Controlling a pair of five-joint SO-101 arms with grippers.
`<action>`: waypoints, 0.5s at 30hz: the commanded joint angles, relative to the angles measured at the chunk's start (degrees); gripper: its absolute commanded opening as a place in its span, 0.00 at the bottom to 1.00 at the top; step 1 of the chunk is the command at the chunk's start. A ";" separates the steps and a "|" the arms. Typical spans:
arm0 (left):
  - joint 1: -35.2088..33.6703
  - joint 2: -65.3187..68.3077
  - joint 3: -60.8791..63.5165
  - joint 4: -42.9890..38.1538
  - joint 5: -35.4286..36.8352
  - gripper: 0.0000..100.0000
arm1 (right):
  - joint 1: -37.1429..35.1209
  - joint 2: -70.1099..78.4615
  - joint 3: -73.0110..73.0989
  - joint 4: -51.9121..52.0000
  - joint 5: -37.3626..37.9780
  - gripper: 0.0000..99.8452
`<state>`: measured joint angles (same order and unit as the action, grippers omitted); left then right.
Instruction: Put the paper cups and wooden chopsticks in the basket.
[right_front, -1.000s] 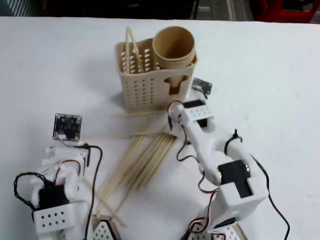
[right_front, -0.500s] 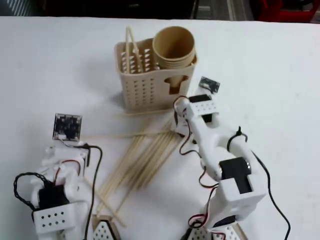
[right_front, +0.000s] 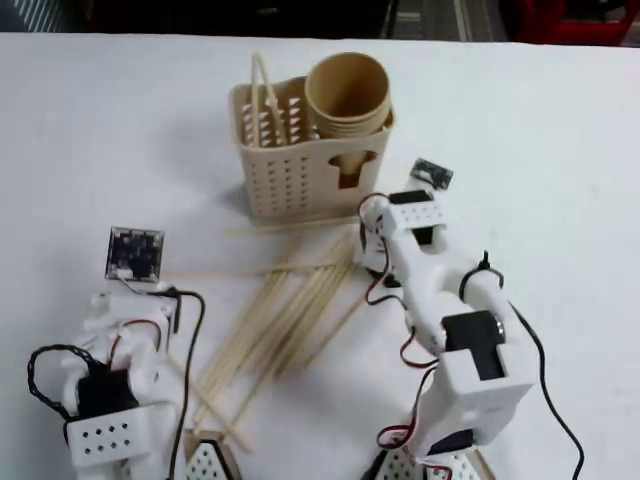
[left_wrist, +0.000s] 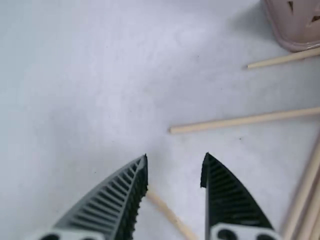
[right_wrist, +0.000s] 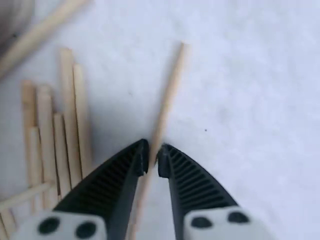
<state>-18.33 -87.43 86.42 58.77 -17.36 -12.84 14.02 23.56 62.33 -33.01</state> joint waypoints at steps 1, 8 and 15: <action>-0.40 -0.75 -0.18 -0.35 -0.70 0.18 | 0.13 -3.30 -1.14 2.24 0.18 0.02; -0.40 -0.75 -0.18 -0.35 -0.70 0.18 | 0.13 -19.91 -1.05 10.33 0.26 0.02; -0.40 -0.75 -0.18 -0.35 -0.70 0.18 | -0.48 -37.67 -1.05 13.93 5.71 0.02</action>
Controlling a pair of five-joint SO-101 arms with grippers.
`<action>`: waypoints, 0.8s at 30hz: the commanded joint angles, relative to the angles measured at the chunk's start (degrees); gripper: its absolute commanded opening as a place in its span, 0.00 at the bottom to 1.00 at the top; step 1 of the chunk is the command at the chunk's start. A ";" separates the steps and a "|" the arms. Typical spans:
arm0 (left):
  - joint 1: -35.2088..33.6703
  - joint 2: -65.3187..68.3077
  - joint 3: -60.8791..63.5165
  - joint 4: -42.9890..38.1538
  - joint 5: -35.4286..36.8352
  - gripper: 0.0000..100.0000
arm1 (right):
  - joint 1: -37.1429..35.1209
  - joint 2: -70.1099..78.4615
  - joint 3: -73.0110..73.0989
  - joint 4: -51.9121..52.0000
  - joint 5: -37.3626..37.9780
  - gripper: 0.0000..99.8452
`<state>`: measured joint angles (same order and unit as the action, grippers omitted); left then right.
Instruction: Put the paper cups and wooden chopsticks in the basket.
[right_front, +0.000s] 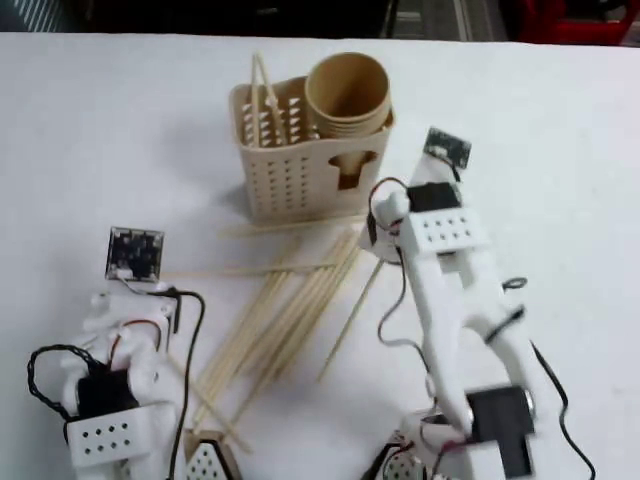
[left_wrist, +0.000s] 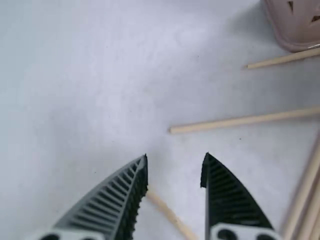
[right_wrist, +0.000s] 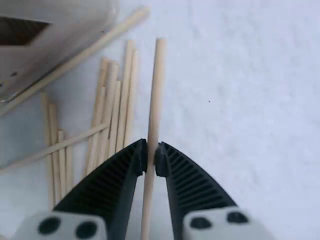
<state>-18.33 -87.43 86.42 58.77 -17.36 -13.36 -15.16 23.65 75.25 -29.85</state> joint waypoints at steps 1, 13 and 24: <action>-0.40 -0.75 -0.18 -0.35 -0.70 0.18 | 0.04 -11.12 -1.14 0.92 3.60 0.02; -0.40 -0.75 -0.18 -0.35 -0.70 0.18 | -8.04 -28.97 -14.42 -13.32 16.88 0.02; -0.40 -0.75 -0.18 -0.35 -0.70 0.18 | -11.21 -16.31 -20.40 -43.91 26.46 0.02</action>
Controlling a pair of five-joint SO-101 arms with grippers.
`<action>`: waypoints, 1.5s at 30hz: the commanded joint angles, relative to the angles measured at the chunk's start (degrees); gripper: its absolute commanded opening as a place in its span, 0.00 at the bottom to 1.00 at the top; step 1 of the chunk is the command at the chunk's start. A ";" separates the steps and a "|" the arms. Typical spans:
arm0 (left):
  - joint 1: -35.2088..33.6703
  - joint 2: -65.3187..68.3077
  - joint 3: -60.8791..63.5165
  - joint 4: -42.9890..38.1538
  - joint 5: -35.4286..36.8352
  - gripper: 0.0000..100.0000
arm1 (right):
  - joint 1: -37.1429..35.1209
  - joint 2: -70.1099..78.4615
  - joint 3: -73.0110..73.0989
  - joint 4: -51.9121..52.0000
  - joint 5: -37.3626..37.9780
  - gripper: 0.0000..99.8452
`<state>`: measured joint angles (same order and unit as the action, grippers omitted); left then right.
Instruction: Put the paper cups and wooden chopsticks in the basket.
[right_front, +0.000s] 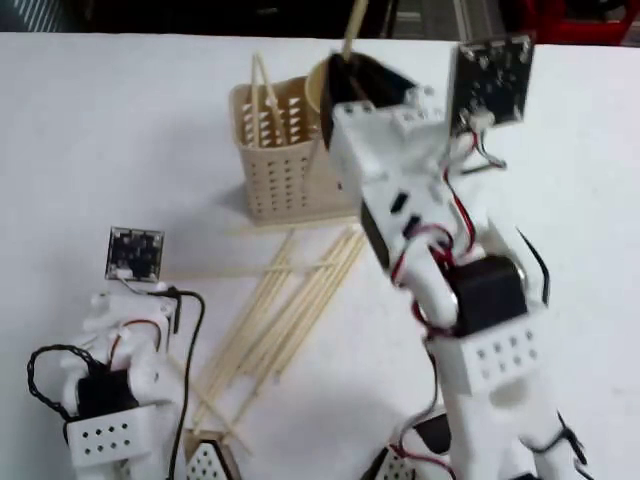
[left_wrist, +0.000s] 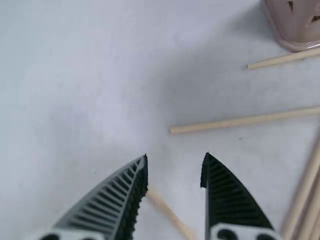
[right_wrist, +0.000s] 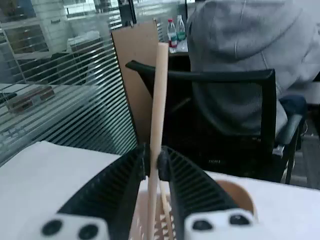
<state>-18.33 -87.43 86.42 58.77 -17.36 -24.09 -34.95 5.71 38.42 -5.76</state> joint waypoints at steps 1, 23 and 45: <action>-0.40 -0.75 -0.18 -0.35 -0.70 0.18 | -0.48 4.97 -2.46 -9.01 2.81 0.02; -0.40 -0.75 -0.18 -0.35 -0.70 0.18 | -2.77 22.02 -0.62 -21.32 2.73 0.09; -0.40 -0.75 -0.18 -0.35 -0.70 0.18 | -1.63 2.68 4.92 36.88 -9.49 0.15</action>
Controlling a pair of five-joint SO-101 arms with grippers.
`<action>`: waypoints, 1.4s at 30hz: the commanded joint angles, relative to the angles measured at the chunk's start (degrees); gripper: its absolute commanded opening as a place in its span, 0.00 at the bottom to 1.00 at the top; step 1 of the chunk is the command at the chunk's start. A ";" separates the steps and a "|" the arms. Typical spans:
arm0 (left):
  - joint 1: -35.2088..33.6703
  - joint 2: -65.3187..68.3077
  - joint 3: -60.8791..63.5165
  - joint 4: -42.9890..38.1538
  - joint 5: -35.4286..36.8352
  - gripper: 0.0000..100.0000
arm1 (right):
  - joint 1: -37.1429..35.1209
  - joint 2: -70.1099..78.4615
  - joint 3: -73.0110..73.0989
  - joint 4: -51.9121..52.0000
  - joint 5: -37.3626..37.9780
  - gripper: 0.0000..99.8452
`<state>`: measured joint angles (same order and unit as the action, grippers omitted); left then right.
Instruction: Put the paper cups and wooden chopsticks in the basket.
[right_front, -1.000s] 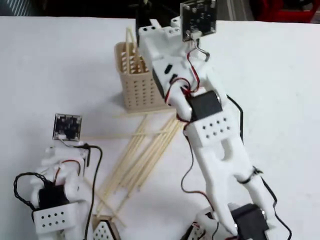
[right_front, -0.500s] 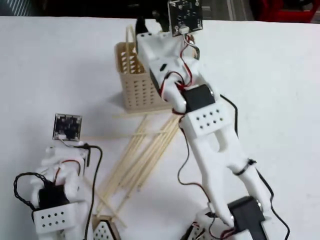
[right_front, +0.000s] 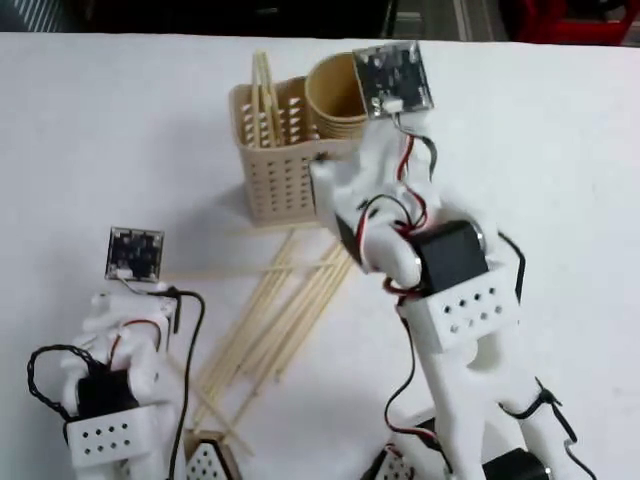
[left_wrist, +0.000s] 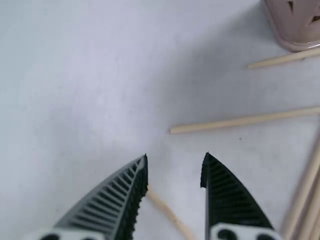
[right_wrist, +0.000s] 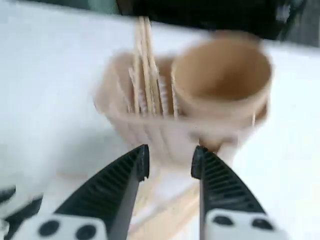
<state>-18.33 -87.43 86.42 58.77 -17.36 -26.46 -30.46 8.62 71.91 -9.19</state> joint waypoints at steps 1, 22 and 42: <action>-0.40 -0.75 -0.18 -0.35 -0.70 0.18 | 0.75 -1.80 4.22 3.56 -7.91 0.15; -0.40 -0.75 -0.09 -0.35 -0.70 0.18 | 0.75 15.60 26.20 -12.88 -26.11 0.16; -0.40 -0.75 -0.09 -0.35 -0.70 0.18 | 6.11 44.18 15.21 -18.07 -30.42 0.15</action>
<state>-18.33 -87.43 86.59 58.77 -17.36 -23.74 11.12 25.49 56.09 -39.78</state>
